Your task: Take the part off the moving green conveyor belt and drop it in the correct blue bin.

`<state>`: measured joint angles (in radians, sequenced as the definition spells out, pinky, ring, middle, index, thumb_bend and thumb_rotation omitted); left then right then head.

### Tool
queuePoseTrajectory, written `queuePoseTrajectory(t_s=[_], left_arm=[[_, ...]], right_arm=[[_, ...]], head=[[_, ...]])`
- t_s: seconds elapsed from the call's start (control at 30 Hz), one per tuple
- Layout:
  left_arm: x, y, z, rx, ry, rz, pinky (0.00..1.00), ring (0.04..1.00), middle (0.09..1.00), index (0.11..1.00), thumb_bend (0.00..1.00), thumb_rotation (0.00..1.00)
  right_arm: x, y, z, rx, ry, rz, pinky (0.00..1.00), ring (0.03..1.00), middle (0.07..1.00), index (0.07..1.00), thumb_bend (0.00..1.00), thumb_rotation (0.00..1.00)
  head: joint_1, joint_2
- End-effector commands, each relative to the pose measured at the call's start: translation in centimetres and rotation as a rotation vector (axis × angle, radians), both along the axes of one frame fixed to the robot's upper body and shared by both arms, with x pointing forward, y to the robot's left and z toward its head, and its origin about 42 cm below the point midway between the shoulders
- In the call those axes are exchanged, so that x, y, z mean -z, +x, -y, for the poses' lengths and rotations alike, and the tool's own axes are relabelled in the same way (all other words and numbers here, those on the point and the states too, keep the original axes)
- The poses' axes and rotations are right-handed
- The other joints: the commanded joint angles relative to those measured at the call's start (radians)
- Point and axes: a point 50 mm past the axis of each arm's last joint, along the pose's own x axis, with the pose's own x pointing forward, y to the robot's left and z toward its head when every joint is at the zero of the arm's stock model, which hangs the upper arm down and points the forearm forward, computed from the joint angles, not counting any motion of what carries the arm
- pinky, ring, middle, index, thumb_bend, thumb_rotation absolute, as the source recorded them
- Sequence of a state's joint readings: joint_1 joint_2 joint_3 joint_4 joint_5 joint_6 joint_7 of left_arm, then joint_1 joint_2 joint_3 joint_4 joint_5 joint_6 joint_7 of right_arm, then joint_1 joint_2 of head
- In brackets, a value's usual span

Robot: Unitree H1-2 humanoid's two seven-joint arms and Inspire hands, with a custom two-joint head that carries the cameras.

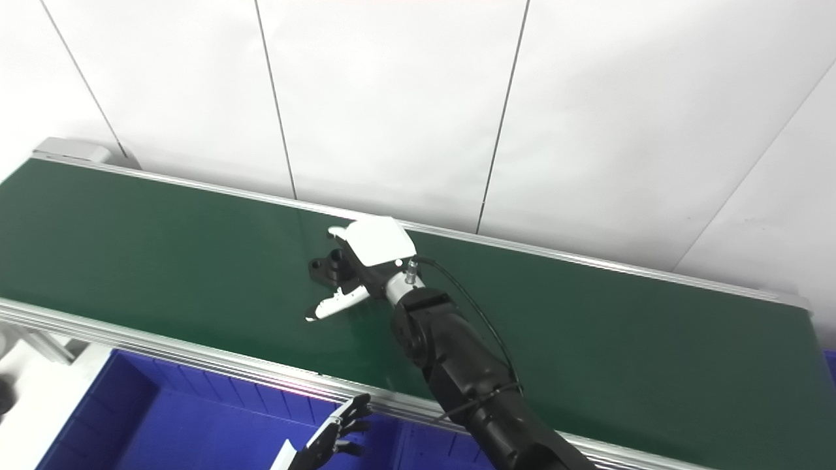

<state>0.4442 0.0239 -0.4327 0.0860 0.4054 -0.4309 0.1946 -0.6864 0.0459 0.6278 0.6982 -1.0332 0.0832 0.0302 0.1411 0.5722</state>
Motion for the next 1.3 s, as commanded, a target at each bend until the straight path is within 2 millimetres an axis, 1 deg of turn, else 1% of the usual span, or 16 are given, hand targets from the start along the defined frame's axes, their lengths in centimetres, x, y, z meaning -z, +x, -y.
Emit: queuePoseTrajectory(t_s=[0.0, 0.1, 0.2, 0.27, 0.3, 0.33, 0.37, 0.4, 0.43, 0.47, 0.5, 0.57, 0.6, 0.67, 1.1, 1.27], left_arm=[[-2.9, -1.1, 7.4, 0.058, -0.151, 0.065, 0.65, 0.811, 0.873, 0.901, 0.76, 0.78], [-3.0, -1.3, 7.8, 0.052, -0.153, 0.069, 0.64, 0.805, 0.865, 0.895, 0.74, 0.78], [-3.2, -1.6, 8.0, 0.055, -0.159, 0.07, 0.64, 0.81, 0.87, 0.892, 0.73, 0.78], [-3.4, -1.7, 8.1, 0.054, -0.165, 0.07, 0.65, 0.816, 0.876, 0.895, 0.73, 0.79], [-3.5, -1.8, 8.1, 0.052, -0.168, 0.069, 0.65, 0.815, 0.875, 0.893, 0.74, 0.79], [-3.6, -1.9, 8.1, 0.049, -0.17, 0.069, 0.66, 0.813, 0.87, 0.887, 0.74, 0.79], [-3.6, -1.9, 8.1, 0.046, -0.174, 0.07, 0.66, 0.812, 0.868, 0.883, 0.74, 0.78], [-3.6, -2.0, 8.1, 0.045, -0.176, 0.068, 0.66, 0.812, 0.867, 0.883, 0.74, 0.78], [-3.6, -2.1, 8.0, 0.045, -0.176, 0.068, 0.66, 0.815, 0.871, 0.886, 0.74, 0.78], [-3.6, -2.1, 7.9, 0.047, -0.173, 0.071, 0.66, 0.814, 0.872, 0.888, 0.74, 0.78], [-3.7, -2.1, 7.9, 0.047, -0.17, 0.072, 0.65, 0.813, 0.873, 0.891, 0.73, 0.78], [-3.7, -2.1, 7.7, 0.046, -0.172, 0.07, 0.65, 0.809, 0.87, 0.889, 0.73, 0.79], [-3.7, -2.2, 7.7, 0.047, -0.174, 0.068, 0.65, 0.808, 0.869, 0.887, 0.73, 0.79], [-3.6, -2.2, 7.6, 0.052, -0.179, 0.066, 0.65, 0.808, 0.87, 0.888, 0.72, 0.79], [-3.8, -2.1, 7.6, 0.05, -0.18, 0.053, 0.66, 0.823, 0.88, 0.897, 0.72, 0.78], [-3.8, -1.8, 7.2, 0.05, -0.158, 0.065, 0.66, 0.815, 0.874, 0.898, 0.72, 0.8]], right_arm=[[-2.4, 1.0, -1.2, 0.013, 0.027, 0.072, 0.63, 0.78, 0.836, 0.879, 0.98, 0.76], [-2.4, 1.1, -1.4, 0.019, 0.007, 0.063, 0.59, 0.746, 0.808, 0.881, 0.97, 0.77], [-2.3, 1.2, -1.8, 0.037, 0.017, 0.041, 0.54, 0.688, 0.762, 0.854, 0.93, 0.73], [-2.1, 1.4, -1.9, 0.043, 0.004, 0.045, 0.46, 0.576, 0.671, 0.78, 0.83, 0.67], [-1.9, 1.4, -1.8, 0.046, -0.014, 0.05, 0.41, 0.527, 0.627, 0.751, 0.78, 0.61], [-1.7, 1.5, -1.7, 0.05, -0.024, 0.055, 0.32, 0.427, 0.546, 0.719, 0.71, 0.45], [-1.5, 1.6, -1.6, 0.058, -0.029, 0.056, 0.26, 0.355, 0.477, 0.7, 0.68, 0.31], [-1.3, 1.7, -1.4, 0.076, -0.03, 0.05, 0.25, 0.34, 0.461, 0.696, 0.68, 0.28], [-1.1, 1.8, -1.3, 0.093, -0.035, 0.044, 0.2, 0.278, 0.466, 0.666, 0.61, 0.12], [-0.9, 1.9, -1.1, 0.107, -0.043, 0.04, 0.18, 0.259, 0.468, 0.578, 0.57, 0.06], [-0.6, 2.0, -0.9, 0.126, -0.049, 0.032, 0.17, 0.245, 0.469, 0.531, 0.55, 0.03], [-0.3, 2.1, -0.5, 0.162, -0.038, 0.008, 0.19, 0.272, 0.419, 0.523, 0.53, 0.01], [-0.1, 2.1, -0.3, 0.176, -0.023, -0.003, 0.19, 0.273, 0.454, 0.499, 0.53, 0.0], [0.1, 1.9, -0.1, 0.187, 0.014, -0.006, 0.19, 0.272, 0.467, 0.49, 0.53, 0.0], [0.1, 1.5, 0.2, 0.2, 0.079, 0.008, 0.19, 0.264, 0.471, 0.488, 0.53, 0.0], [-0.4, 1.0, 0.8, 0.191, 0.158, 0.048, 0.17, 0.242, 0.47, 0.485, 0.53, 0.0]], head=[[0.01, -0.003], [0.021, -0.001], [0.025, 0.005], [0.027, 0.007], [0.027, 0.008], [0.028, 0.01], [0.028, 0.01], [0.026, 0.015], [0.026, 0.015], [0.024, 0.014], [0.024, 0.015], [0.024, 0.015], [0.025, 0.016], [0.025, 0.018], [0.011, 0.031], [-0.027, 0.039]])
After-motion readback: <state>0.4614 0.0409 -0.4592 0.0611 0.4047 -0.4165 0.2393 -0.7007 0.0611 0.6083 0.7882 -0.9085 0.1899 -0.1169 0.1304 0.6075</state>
